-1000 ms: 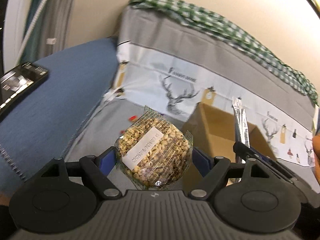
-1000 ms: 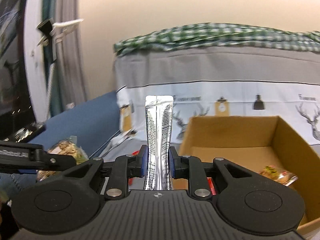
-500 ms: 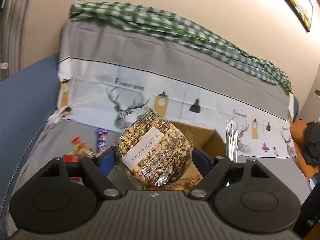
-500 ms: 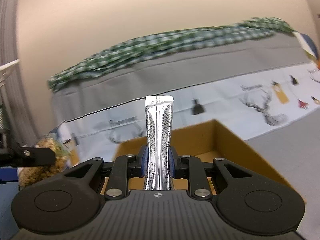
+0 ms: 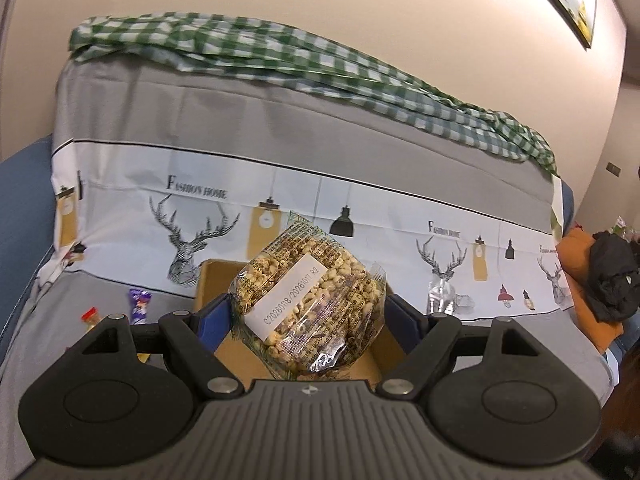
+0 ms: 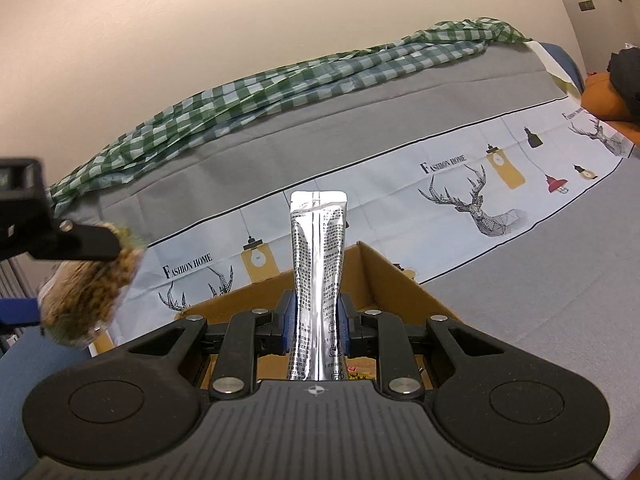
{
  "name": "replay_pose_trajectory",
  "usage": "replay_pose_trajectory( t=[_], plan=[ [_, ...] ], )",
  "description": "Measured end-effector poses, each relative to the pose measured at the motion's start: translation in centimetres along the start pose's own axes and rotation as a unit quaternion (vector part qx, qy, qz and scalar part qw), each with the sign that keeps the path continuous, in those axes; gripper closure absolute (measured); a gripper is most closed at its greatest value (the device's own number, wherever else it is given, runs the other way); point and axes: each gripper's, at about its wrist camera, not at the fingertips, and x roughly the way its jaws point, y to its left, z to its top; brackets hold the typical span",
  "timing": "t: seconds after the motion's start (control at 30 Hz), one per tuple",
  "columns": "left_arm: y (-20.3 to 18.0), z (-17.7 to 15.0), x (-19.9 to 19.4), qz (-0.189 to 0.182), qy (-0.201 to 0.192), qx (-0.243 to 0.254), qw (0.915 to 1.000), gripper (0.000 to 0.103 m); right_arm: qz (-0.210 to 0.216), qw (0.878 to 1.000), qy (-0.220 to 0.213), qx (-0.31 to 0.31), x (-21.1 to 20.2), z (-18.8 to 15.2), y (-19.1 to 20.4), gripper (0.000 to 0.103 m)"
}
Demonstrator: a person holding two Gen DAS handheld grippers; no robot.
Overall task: Organize snacks
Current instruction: 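Lift the peanut bag and silver packet and carry them toward the box, then open both tools to drop the peanut bag and silver packet into the box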
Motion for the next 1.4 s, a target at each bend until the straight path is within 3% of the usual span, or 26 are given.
replay_pose_trajectory(
  t=[0.9,1.0,1.07,1.1,1.17,1.27,1.33,1.4],
  plan=[
    [-2.4,0.3,2.1,-0.019,0.010,0.011,0.9997,0.017,0.000,1.000,0.003,0.003,0.3,0.2,-0.3,0.080],
    [-2.4,0.3,1.9,-0.018,0.006,0.019,0.9996,0.006,-0.005,1.000,0.003,0.000,0.2,0.2,-0.1,0.074],
    [-2.4,0.3,1.6,-0.012,-0.005,0.023,0.9996,0.005,-0.016,1.000,-0.005,-0.005,0.0,0.1,0.0,0.045],
    [-2.3,0.2,1.4,-0.010,-0.009,0.025,0.9996,0.005,-0.018,1.000,-0.009,-0.004,-0.1,0.1,0.0,0.037],
    [-1.7,-0.2,0.7,-0.006,-0.024,0.029,0.9993,0.005,-0.019,1.000,-0.011,-0.006,-0.2,0.0,0.1,0.037],
    [0.1,-1.2,-0.7,-0.002,-0.041,0.033,0.9986,0.014,-0.022,1.000,-0.006,-0.012,-0.1,-0.2,0.1,0.037],
    [2.2,-2.1,-1.7,-0.003,-0.032,0.022,0.9992,0.030,-0.021,1.000,-0.003,-0.016,-0.1,-0.4,0.3,0.037],
    [4.8,-3.3,-2.3,-0.005,-0.006,0.002,1.0000,0.057,-0.020,1.000,-0.001,-0.024,0.0,-0.6,0.6,0.037]
  ],
)
